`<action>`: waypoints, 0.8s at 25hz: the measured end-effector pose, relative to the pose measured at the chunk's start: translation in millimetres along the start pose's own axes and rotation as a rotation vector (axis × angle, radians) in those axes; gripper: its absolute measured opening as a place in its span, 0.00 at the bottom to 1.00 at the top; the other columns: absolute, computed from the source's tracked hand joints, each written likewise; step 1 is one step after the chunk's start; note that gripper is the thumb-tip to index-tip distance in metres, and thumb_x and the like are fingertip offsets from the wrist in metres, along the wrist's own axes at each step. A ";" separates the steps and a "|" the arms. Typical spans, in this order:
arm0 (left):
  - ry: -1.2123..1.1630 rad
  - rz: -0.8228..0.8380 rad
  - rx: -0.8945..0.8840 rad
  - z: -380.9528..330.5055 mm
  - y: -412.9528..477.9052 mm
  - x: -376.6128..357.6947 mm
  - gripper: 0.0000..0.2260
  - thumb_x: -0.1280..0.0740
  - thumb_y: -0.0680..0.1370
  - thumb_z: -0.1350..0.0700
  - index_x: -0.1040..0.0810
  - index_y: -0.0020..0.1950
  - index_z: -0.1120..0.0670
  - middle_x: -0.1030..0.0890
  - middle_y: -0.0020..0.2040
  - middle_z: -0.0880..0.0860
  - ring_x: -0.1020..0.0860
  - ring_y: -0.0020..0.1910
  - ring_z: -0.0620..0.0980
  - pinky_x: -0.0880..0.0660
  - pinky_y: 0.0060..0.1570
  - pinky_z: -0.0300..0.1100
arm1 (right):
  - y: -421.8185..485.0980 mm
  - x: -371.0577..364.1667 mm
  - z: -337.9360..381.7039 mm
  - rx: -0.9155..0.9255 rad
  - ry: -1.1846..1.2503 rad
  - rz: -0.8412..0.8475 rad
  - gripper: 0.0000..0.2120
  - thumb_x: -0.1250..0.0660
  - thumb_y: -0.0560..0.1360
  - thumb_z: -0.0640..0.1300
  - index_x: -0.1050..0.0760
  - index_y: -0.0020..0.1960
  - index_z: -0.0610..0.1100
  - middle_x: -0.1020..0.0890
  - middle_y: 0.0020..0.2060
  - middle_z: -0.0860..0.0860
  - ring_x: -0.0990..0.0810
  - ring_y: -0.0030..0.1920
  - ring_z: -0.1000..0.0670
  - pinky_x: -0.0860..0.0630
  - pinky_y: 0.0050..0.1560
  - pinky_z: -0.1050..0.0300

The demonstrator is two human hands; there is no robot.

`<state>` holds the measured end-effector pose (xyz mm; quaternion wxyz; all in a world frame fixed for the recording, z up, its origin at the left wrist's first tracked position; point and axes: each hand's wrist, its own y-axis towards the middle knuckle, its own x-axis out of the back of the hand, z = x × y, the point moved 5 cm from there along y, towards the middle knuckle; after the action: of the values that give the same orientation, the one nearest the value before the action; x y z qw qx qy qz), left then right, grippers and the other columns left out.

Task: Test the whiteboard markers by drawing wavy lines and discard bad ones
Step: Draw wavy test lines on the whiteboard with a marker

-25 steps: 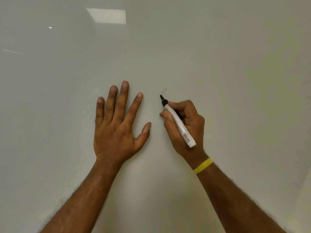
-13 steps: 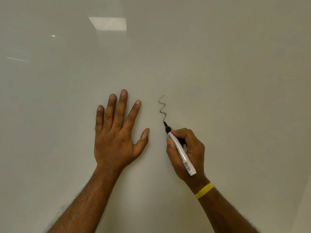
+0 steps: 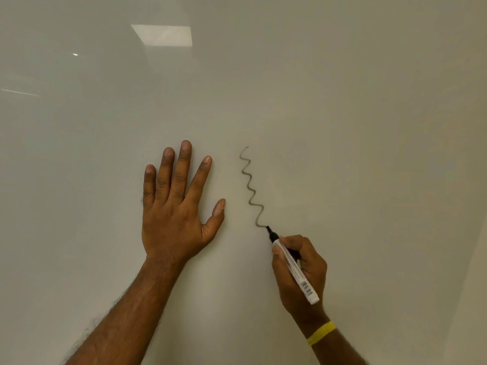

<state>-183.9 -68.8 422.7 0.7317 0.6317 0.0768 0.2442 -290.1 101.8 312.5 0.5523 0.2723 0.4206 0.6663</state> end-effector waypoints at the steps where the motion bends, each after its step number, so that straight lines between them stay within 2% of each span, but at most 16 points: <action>1: 0.000 0.000 0.001 -0.4 -0.3 0.2 0.32 0.40 0.78 0.40 0.41 0.79 0.52 0.44 0.79 0.57 0.47 0.79 0.58 0.48 0.76 0.60 | -6.3 1.4 -2.4 -0.025 -0.008 0.009 0.02 0.32 0.74 0.44 0.24 0.44 0.47 0.23 0.35 0.53 0.24 0.33 0.52 0.24 0.32 0.55; 5: -0.003 0.020 0.001 0.9 -0.5 -0.2 0.32 0.40 0.79 0.40 0.43 0.79 0.52 0.45 0.80 0.57 0.48 0.79 0.58 0.49 0.76 0.60 | -23.2 -2.5 -0.9 -0.020 -0.123 0.155 0.02 0.32 0.75 0.48 0.24 0.45 0.50 0.23 0.35 0.55 0.23 0.32 0.52 0.23 0.31 0.53; 8: 0.001 0.023 0.005 0.4 -1.1 0.0 0.32 0.40 0.79 0.40 0.43 0.79 0.52 0.46 0.80 0.57 0.49 0.79 0.58 0.49 0.76 0.59 | -3.6 3.1 20.6 0.019 -0.050 0.073 0.04 0.31 0.73 0.45 0.22 0.47 0.48 0.22 0.36 0.58 0.23 0.33 0.54 0.26 0.33 0.63; 11: -0.004 0.024 0.004 0.5 -1.1 0.4 0.32 0.41 0.79 0.40 0.43 0.79 0.52 0.45 0.80 0.57 0.48 0.79 0.58 0.48 0.76 0.60 | 35.8 3.8 48.0 0.058 0.023 -0.003 0.05 0.29 0.71 0.38 0.22 0.47 0.39 0.20 0.38 0.56 0.22 0.34 0.56 0.26 0.36 0.65; 14: -0.011 0.022 0.003 0.7 -1.7 1.2 0.32 0.41 0.79 0.40 0.43 0.79 0.52 0.45 0.80 0.57 0.48 0.79 0.58 0.48 0.76 0.60 | 78.7 -2.6 68.8 0.132 0.027 -0.021 0.06 0.28 0.71 0.38 0.22 0.46 0.38 0.20 0.36 0.50 0.24 0.32 0.53 0.26 0.34 0.61; 17: -0.008 0.019 0.003 0.3 -3.0 1.3 0.32 0.40 0.78 0.40 0.42 0.79 0.52 0.45 0.80 0.57 0.48 0.79 0.58 0.48 0.76 0.60 | 110.6 -7.5 75.2 0.144 0.049 -0.034 0.05 0.27 0.71 0.35 0.23 0.45 0.39 0.20 0.36 0.48 0.23 0.32 0.52 0.25 0.33 0.60; 20: -0.003 0.017 0.005 0.2 -3.6 0.9 0.33 0.39 0.78 0.41 0.42 0.79 0.52 0.45 0.80 0.57 0.48 0.79 0.58 0.49 0.76 0.59 | 123.1 -9.3 71.1 0.131 0.037 -0.060 0.05 0.27 0.71 0.36 0.23 0.44 0.39 0.19 0.36 0.46 0.20 0.34 0.47 0.21 0.34 0.50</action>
<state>-182.1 -68.9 419.5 0.7282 0.6345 0.0709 0.2492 -291.4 106.8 454.9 0.5451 0.2826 0.4817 0.6253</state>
